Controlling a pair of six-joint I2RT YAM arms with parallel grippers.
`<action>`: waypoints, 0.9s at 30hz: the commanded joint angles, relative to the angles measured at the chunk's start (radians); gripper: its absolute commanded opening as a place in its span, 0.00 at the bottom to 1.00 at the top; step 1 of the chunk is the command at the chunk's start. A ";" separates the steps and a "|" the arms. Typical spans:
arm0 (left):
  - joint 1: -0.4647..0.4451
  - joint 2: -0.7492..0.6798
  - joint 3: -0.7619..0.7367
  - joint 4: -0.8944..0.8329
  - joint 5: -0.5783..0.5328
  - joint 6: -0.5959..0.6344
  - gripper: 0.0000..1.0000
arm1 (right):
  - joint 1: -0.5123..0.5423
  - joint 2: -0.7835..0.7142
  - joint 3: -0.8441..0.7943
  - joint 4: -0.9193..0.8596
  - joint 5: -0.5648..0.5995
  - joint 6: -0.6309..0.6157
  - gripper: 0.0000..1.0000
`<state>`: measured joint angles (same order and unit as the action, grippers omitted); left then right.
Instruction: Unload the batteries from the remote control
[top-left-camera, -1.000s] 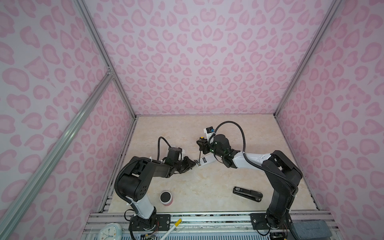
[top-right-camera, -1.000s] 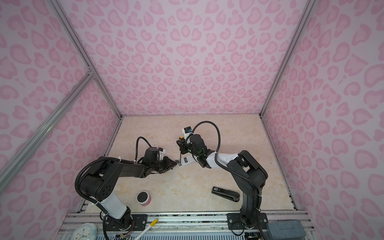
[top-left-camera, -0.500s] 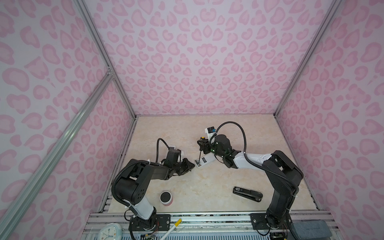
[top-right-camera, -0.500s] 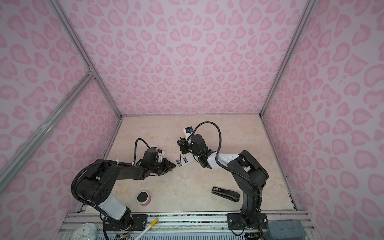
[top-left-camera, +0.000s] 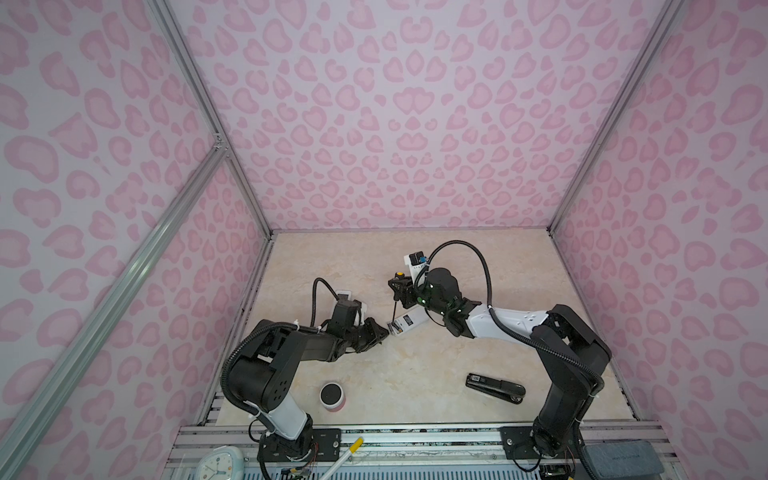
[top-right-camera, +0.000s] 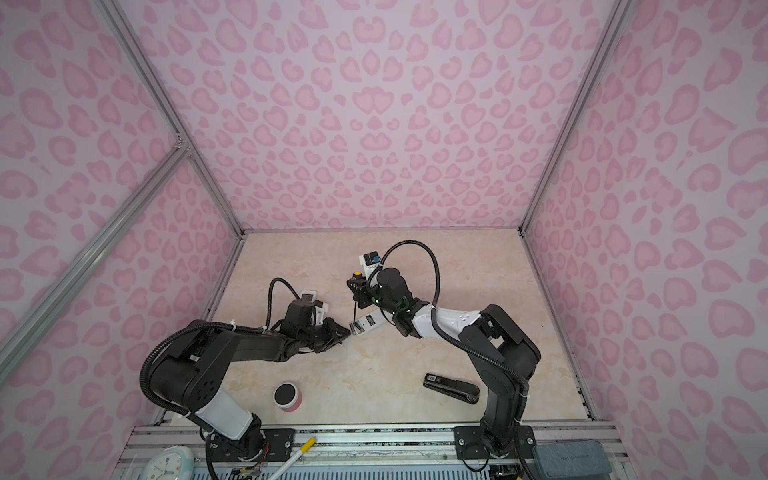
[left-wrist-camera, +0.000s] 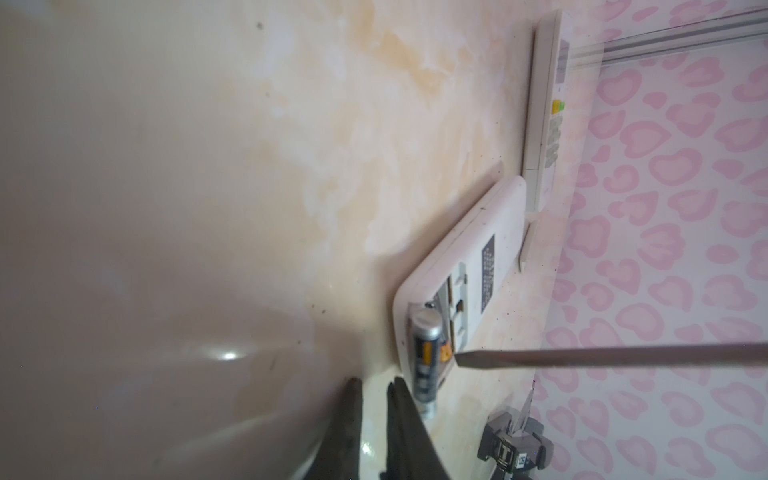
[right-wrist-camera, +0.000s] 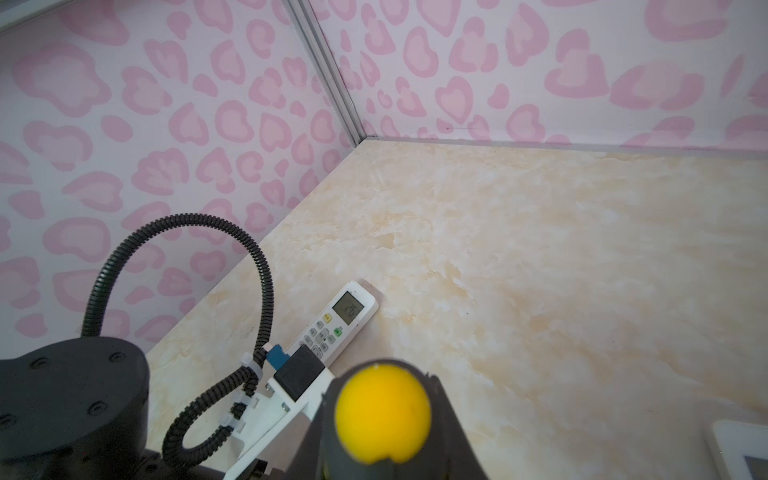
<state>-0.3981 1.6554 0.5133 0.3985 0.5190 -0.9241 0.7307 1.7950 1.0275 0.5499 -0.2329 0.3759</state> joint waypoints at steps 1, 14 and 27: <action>0.001 0.011 -0.006 -0.138 -0.062 0.004 0.18 | 0.002 0.009 0.009 -0.007 -0.002 -0.015 0.00; 0.001 -0.022 -0.002 -0.162 -0.067 0.010 0.18 | 0.004 -0.004 0.029 -0.071 0.043 -0.062 0.00; -0.056 -0.005 0.024 -0.155 -0.064 -0.008 0.18 | 0.003 0.058 0.060 -0.099 0.034 -0.085 0.00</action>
<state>-0.4412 1.6329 0.5323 0.3389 0.4911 -0.9241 0.7322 1.8435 1.0847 0.4557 -0.1986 0.2985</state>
